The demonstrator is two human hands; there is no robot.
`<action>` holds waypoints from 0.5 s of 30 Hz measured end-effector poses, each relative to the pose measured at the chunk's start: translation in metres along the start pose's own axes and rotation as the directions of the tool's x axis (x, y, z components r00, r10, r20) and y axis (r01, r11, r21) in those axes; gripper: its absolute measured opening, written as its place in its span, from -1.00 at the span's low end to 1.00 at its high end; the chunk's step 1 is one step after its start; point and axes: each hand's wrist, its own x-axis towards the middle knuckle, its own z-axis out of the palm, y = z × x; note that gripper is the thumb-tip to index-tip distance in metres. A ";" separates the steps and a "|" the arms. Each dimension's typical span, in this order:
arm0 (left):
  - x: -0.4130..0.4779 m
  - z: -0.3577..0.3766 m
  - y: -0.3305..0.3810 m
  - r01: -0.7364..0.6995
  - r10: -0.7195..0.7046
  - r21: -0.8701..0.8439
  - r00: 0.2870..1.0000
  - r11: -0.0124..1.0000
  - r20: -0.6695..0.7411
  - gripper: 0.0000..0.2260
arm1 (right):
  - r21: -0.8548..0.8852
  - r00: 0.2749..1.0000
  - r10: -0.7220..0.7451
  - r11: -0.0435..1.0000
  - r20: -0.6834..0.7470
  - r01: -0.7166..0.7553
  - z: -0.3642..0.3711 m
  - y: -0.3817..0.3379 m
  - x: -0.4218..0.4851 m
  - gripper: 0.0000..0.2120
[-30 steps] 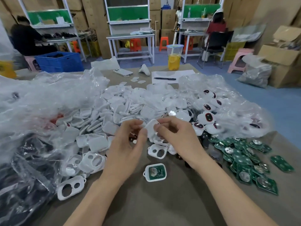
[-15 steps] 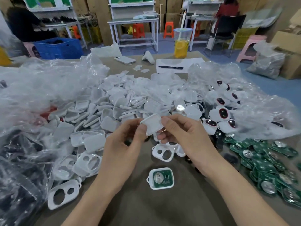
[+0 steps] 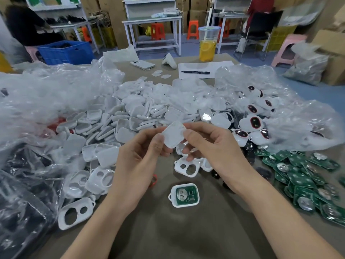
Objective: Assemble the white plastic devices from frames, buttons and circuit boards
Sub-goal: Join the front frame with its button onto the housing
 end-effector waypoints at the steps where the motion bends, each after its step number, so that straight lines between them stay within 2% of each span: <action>1: 0.000 0.001 0.000 -0.008 0.008 0.010 1.000 1.000 0.006 -0.86 | 0.009 1.000 0.000 1.000 -0.004 0.000 0.000 0.000 0.000 -0.89; 5: -0.003 0.006 -0.002 -0.005 0.004 0.022 0.999 1.000 0.032 -0.90 | -0.008 0.999 -0.045 0.999 0.024 0.045 0.002 0.001 0.000 -0.82; 7: -0.005 0.010 -0.002 -0.015 0.013 0.037 0.999 0.999 0.050 -0.87 | -0.018 0.995 -0.057 0.998 0.083 0.059 0.003 0.002 -0.002 -0.75; 10: -0.007 0.014 -0.002 -0.065 0.061 0.071 0.997 0.995 0.049 -0.92 | 0.000 0.978 -0.064 0.998 0.197 0.065 0.008 0.002 -0.005 -0.76; 15: -0.008 0.014 0.003 -0.063 0.063 -0.004 0.997 0.998 0.048 -0.91 | -0.170 0.974 -0.170 0.966 0.152 0.195 0.009 0.004 -0.007 -0.74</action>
